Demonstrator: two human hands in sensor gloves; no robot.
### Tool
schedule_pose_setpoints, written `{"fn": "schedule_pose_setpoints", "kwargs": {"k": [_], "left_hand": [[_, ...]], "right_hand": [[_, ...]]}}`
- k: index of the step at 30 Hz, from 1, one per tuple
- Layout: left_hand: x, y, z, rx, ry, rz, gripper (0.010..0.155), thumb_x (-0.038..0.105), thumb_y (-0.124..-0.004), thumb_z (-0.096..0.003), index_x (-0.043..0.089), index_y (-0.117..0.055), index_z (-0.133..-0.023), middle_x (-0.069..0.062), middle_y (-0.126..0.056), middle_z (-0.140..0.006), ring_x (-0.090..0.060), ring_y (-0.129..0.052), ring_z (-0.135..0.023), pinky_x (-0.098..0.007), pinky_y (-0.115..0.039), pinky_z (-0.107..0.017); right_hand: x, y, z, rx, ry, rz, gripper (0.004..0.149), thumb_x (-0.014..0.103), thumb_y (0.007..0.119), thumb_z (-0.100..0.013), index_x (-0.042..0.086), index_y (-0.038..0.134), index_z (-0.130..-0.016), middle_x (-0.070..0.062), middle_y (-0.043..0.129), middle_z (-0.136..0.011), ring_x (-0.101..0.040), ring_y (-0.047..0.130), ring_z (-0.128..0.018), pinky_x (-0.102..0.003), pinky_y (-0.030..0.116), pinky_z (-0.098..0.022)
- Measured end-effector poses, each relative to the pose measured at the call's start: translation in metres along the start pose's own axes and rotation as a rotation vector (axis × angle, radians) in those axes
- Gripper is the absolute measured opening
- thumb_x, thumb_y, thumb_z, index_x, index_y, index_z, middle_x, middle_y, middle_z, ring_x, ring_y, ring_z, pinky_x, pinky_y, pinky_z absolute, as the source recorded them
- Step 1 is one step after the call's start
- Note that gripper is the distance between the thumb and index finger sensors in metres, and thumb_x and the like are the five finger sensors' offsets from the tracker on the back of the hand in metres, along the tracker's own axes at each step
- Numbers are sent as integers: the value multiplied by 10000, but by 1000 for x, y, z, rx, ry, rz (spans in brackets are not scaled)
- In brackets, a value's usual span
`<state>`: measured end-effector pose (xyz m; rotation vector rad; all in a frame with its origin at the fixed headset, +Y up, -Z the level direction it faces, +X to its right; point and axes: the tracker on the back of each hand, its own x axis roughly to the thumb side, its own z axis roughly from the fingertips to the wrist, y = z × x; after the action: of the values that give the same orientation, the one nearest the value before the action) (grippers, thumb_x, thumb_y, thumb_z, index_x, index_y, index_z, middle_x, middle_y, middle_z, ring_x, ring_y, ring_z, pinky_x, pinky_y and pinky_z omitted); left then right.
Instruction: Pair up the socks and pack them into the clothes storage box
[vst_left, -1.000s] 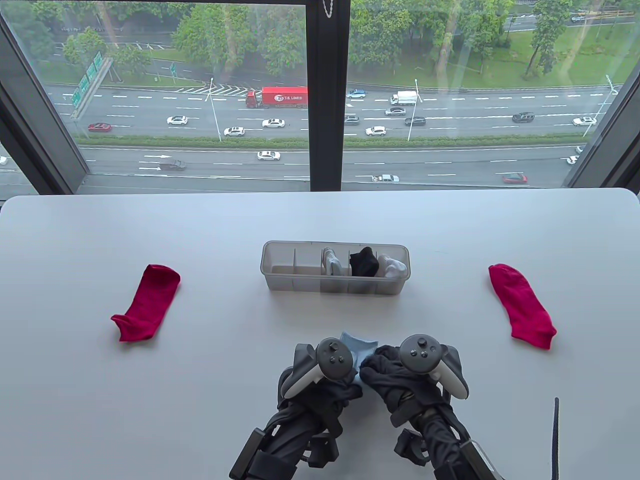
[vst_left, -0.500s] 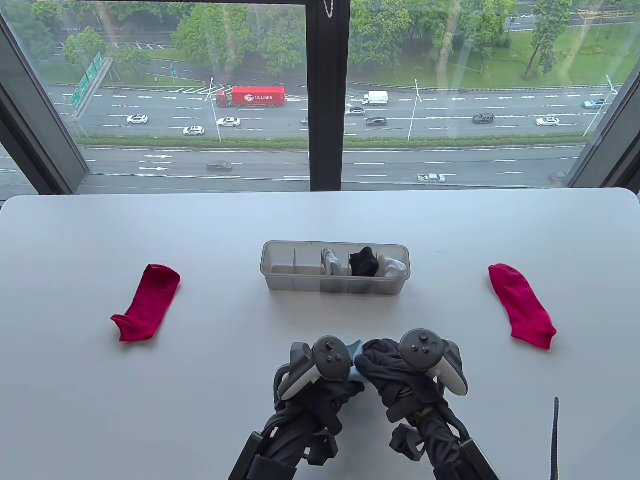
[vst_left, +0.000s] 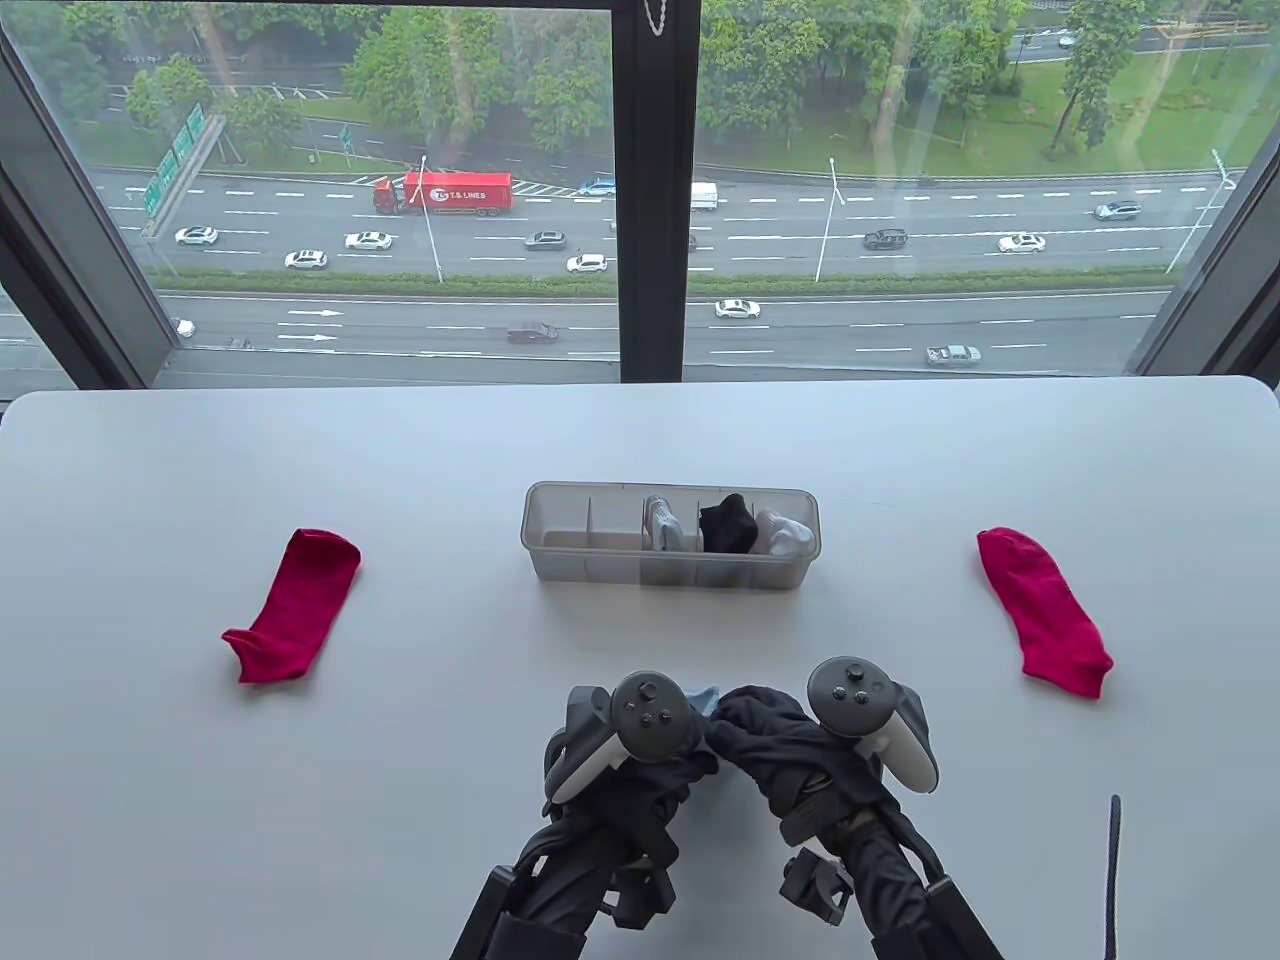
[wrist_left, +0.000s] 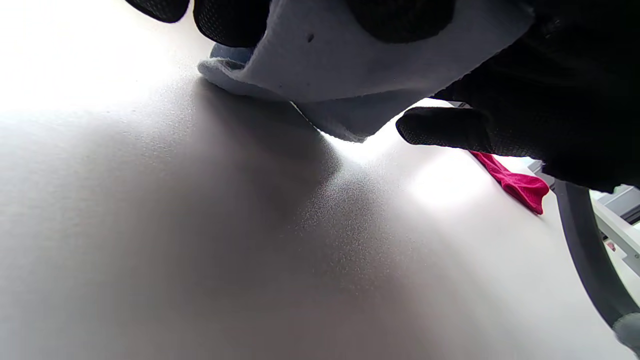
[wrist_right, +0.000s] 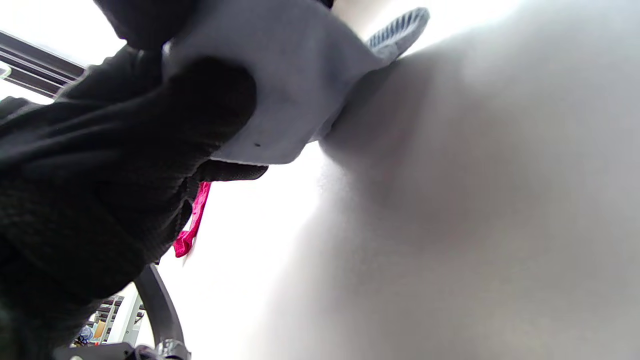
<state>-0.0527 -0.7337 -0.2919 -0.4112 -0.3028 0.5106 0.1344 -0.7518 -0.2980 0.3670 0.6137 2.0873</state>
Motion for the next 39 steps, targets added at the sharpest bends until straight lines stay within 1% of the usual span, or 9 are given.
{"fn": "schedule_pose_setpoints", "kwargs": {"k": [5, 8, 14, 18, 23, 26, 29, 33, 39], "left_hand": [[-1, 0, 0, -22, -2, 11, 482, 419, -665, -496, 88, -595, -840, -194, -519, -1066, -473, -599, -985, -649, -549, -719], [6, 2, 4, 37, -30, -8, 643, 390, -686, -514, 233, -278, -986, -139, -176, -1138, -444, -298, -1089, -659, -384, -782], [13, 3, 5, 84, -40, -52, 494, 316, -613, -517, 102, -557, -959, -141, -401, -1145, -445, -421, -1083, -659, -436, -775], [12, -2, 2, 18, -51, -63, 529, 402, -566, -507, 82, -487, -920, -159, -317, -1122, -459, -334, -1082, -661, -383, -784], [15, 0, 4, 74, -64, -77, 691, 436, -716, -484, 313, -236, -965, -87, -57, -1118, -388, -77, -1103, -660, -217, -808], [21, 4, 6, 154, -106, -74, 512, 350, -717, -506, 162, -594, -966, -98, -371, -1147, -400, -310, -1115, -656, -333, -804], [21, 4, 5, 135, -80, -116, 512, 335, -625, -517, 76, -574, -956, -119, -394, -1140, -414, -317, -1111, -655, -346, -803], [16, -1, 2, 47, -80, -128, 538, 432, -559, -497, 91, -502, -908, -134, -314, -1116, -436, -260, -1088, -649, -298, -805], [19, 3, 3, 134, -59, -159, 498, 432, -778, -452, 83, -658, -788, -125, -521, -1058, -424, -470, -1052, -649, -399, -799]], "right_hand": [[1, -3, 1, -29, -4, 87, 473, 505, 643, -541, 243, 635, -934, -69, 425, -1154, -372, 218, -1089, -630, 229, -783], [-4, -5, 2, -38, 3, 25, 467, 481, 624, -545, 166, 697, -882, -83, 477, -1129, -383, 236, -1079, -634, 227, -774], [-8, -7, 4, -79, 16, -26, 594, 513, 649, -548, 191, 507, -1026, -154, 405, -1142, -418, 238, -1066, -645, 259, -763], [-9, -8, 4, -56, -2, -95, 477, 474, 608, -584, 130, 668, -908, -149, 488, -1104, -417, 278, -1064, -638, 285, -766], [-14, -5, 3, -29, 12, -181, 472, 461, 545, -607, 80, 736, -807, -157, 529, -1060, -408, 282, -1055, -636, 265, -764], [-15, -5, 3, -32, 32, -160, 504, 490, 524, -600, 76, 710, -820, -177, 519, -1053, -422, 269, -1045, -639, 255, -757], [-12, -4, 5, -29, -1, -115, 664, 570, 600, -540, 132, 495, -1028, -179, 394, -1123, -427, 204, -1056, -645, 247, -758], [-7, -8, 5, -57, -13, -90, 528, 504, 626, -571, 127, 645, -942, -144, 542, -1074, -392, 303, -1070, -630, 270, -779], [-5, -6, 6, -64, -20, -78, 492, 529, 601, -585, 152, 701, -886, -118, 604, -1039, -375, 346, -1066, -641, 266, -773]]}}
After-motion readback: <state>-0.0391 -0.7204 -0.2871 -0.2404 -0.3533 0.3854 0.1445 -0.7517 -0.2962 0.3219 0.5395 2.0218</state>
